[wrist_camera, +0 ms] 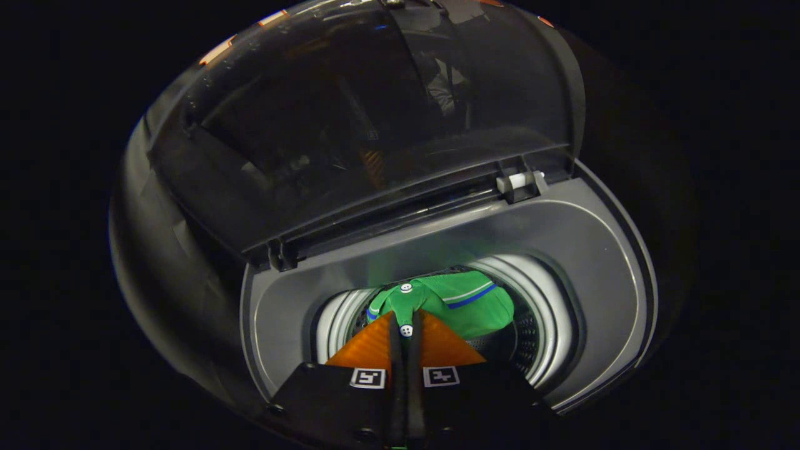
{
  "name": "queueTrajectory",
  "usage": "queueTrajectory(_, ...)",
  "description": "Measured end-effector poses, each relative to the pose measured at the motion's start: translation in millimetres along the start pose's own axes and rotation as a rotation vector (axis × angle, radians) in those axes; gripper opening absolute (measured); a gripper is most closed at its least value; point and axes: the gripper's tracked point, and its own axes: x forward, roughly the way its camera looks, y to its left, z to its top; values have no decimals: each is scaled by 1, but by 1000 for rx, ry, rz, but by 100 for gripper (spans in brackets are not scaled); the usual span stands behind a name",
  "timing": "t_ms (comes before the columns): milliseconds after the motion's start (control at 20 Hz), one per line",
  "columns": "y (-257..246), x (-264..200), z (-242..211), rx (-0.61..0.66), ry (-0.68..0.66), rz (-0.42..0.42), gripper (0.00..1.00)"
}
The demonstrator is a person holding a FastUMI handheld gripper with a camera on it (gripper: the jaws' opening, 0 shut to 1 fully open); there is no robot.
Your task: Put the clothes into the washing machine and then close the washing machine lid.
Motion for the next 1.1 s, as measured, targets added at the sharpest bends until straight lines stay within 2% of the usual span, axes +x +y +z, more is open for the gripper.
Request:
queueTrajectory(150, -6, 13, -9, -48, 36, -26, 9)
queueTrajectory(550, -7, 21, -25, -71, 78, -36, 11)
queueTrajectory(800, -16, 3, -24, -136, 62, -92, 60)
queueTrajectory(1000, -7, -31, -14, -153, 21, -85, 99)
queueTrajectory(1100, -1, -52, -8, -148, 1, -76, 99)
